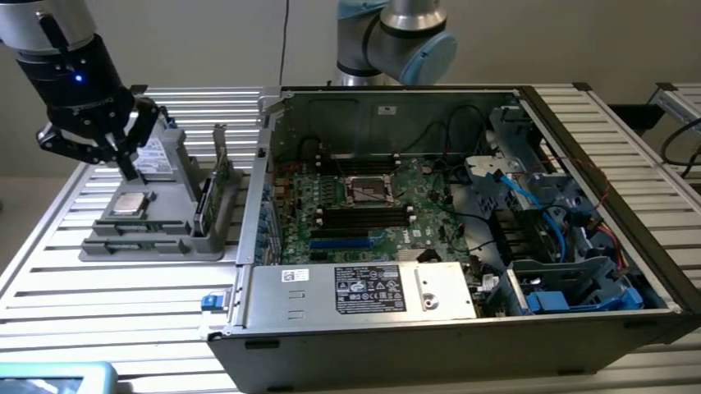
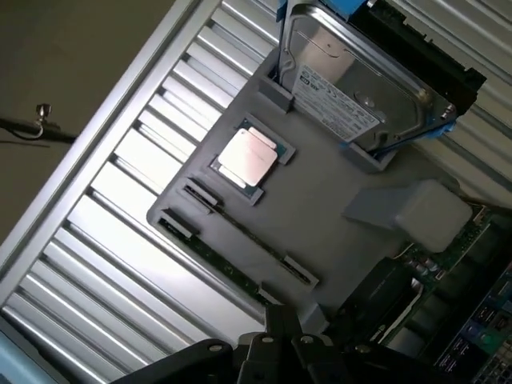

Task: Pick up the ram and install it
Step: 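Pick up the ram and move it above insertion slot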

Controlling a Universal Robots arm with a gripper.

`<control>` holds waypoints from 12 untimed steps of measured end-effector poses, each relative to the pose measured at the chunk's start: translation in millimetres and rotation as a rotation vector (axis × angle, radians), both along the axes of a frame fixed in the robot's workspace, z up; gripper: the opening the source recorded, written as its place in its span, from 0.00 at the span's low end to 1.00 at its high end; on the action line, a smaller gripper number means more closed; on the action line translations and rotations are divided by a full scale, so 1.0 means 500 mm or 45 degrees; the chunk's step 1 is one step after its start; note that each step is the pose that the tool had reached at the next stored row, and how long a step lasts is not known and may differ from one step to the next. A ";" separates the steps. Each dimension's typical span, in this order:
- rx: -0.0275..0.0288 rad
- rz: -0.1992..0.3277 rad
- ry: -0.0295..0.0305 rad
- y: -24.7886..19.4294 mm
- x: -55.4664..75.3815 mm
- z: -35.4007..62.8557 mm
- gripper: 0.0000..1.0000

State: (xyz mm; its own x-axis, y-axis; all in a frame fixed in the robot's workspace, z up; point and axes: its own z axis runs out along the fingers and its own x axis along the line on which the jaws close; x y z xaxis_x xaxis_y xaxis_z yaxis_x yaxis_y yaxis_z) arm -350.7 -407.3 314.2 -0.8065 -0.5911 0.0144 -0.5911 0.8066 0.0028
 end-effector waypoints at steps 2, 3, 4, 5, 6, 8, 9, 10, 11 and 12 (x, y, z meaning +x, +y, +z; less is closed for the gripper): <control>0.0039 0.047 -0.0013 0.0000 0.000 0.000 0.11; 0.0060 0.069 -0.0020 0.0000 0.000 0.000 0.11; 0.0079 0.092 -0.0026 0.0000 0.000 0.000 0.11; 0.0098 0.115 -0.0033 0.0000 0.000 0.000 0.11; 0.0118 0.140 -0.0039 0.0000 0.000 0.000 0.11; 0.0153 0.186 -0.0046 0.0000 0.000 0.000 0.11; 0.0168 0.209 -0.0047 0.0000 0.000 0.000 0.11; 0.0183 0.232 -0.0048 0.0000 0.000 0.000 0.11; 0.0196 0.255 -0.0047 0.0000 0.000 0.000 0.11; 0.0208 0.278 -0.0048 0.0000 0.000 0.000 0.11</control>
